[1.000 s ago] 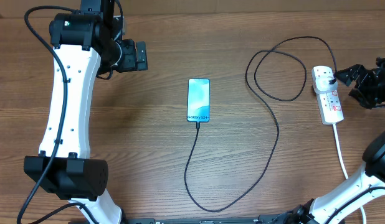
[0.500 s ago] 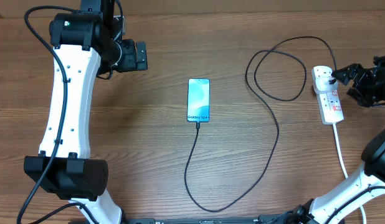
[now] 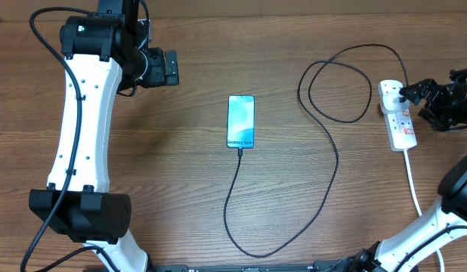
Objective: Plug charger to phone and switch on socket
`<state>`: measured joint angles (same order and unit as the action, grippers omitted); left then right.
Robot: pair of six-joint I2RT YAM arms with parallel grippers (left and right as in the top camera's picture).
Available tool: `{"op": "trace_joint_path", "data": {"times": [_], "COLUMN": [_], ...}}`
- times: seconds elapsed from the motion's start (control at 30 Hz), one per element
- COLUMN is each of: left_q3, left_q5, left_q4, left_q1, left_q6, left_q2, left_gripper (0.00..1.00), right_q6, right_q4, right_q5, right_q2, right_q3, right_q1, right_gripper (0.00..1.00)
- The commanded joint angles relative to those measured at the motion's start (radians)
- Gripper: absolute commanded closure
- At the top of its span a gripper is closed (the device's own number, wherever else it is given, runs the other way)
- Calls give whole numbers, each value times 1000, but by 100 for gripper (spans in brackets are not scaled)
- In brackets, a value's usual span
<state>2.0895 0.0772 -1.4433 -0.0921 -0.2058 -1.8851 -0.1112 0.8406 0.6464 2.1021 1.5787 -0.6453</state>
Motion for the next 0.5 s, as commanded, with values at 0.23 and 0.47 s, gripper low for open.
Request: {"op": "trace_joint_path", "data": {"times": [0.23,0.47], "left_q3": [2,2], "left_q5": [-6,-6], "left_q4": [5,5], "left_q1": [-9,-9], "left_q6": [11,11], "left_q2": [-6,-6], "left_gripper": [0,0], "right_q6": [-2,-2], "right_q4": [-12,-26], "right_q5": [-3,-64], "right_q2": [3,3], "right_q3": [-9,-9], "right_q1": [39,93], "right_gripper": [0,0]}}
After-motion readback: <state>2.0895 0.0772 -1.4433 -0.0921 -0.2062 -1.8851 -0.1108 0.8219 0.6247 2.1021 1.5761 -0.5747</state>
